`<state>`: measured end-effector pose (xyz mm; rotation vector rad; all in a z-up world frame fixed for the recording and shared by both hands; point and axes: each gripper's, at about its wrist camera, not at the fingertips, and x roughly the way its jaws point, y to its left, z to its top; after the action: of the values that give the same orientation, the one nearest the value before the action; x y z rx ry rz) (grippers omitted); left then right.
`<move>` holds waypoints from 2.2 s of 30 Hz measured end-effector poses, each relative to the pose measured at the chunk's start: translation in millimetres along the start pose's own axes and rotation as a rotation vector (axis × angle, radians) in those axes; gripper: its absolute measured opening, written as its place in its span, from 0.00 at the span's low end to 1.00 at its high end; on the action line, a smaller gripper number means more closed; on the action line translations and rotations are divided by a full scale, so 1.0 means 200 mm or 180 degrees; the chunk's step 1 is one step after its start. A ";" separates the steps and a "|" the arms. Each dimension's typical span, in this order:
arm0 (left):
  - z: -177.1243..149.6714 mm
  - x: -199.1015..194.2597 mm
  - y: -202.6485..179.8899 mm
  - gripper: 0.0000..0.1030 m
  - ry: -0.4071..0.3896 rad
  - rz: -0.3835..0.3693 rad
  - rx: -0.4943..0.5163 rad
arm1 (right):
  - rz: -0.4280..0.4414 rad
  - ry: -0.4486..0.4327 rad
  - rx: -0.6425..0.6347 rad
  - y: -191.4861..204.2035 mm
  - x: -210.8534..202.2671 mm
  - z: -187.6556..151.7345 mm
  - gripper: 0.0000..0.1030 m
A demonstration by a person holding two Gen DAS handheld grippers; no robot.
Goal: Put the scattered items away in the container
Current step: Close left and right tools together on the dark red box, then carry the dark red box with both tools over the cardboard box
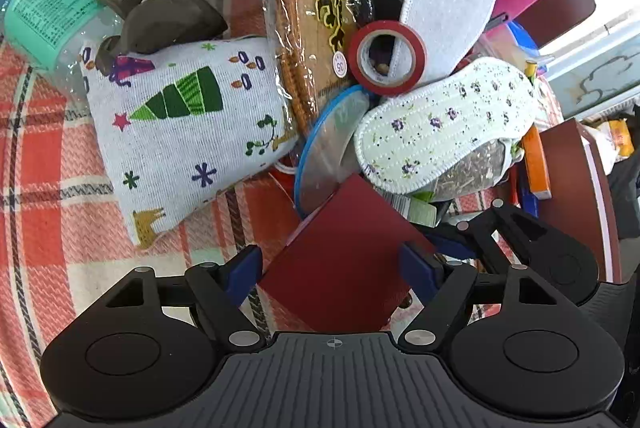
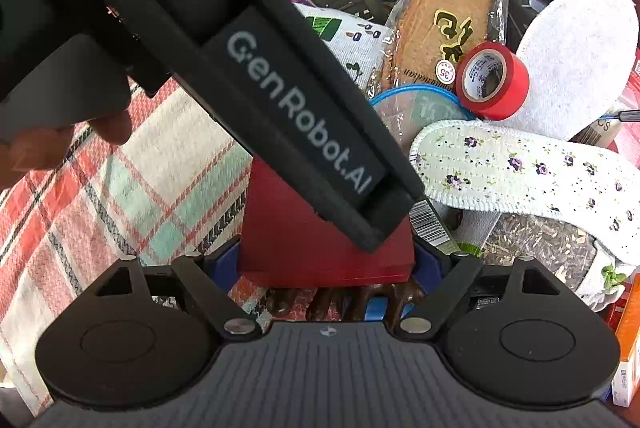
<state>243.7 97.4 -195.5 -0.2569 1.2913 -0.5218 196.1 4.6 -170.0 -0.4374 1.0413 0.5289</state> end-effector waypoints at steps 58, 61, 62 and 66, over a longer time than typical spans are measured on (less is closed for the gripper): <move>0.07 -1.82 1.47 0.58 -0.1727 0.0845 -0.0464 | 0.0624 -0.1229 -0.1766 1.15 -0.06 1.86 0.82; 0.14 -1.77 1.60 0.58 -0.1703 0.0848 -0.0522 | 0.0660 -0.1183 -0.1869 1.15 0.06 1.98 0.82; 0.17 -1.75 1.65 0.58 -0.1694 0.0848 -0.0542 | 0.0672 -0.1163 -0.1902 1.15 0.11 2.01 0.82; 0.27 -1.66 1.81 0.58 -0.1637 0.0852 -0.0612 | 0.0698 -0.1071 -0.1978 1.16 0.29 2.12 0.82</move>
<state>315.3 570.3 -68.3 -0.3463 0.8531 -0.0881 372.1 443.6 -57.2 -0.7532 0.5859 1.0926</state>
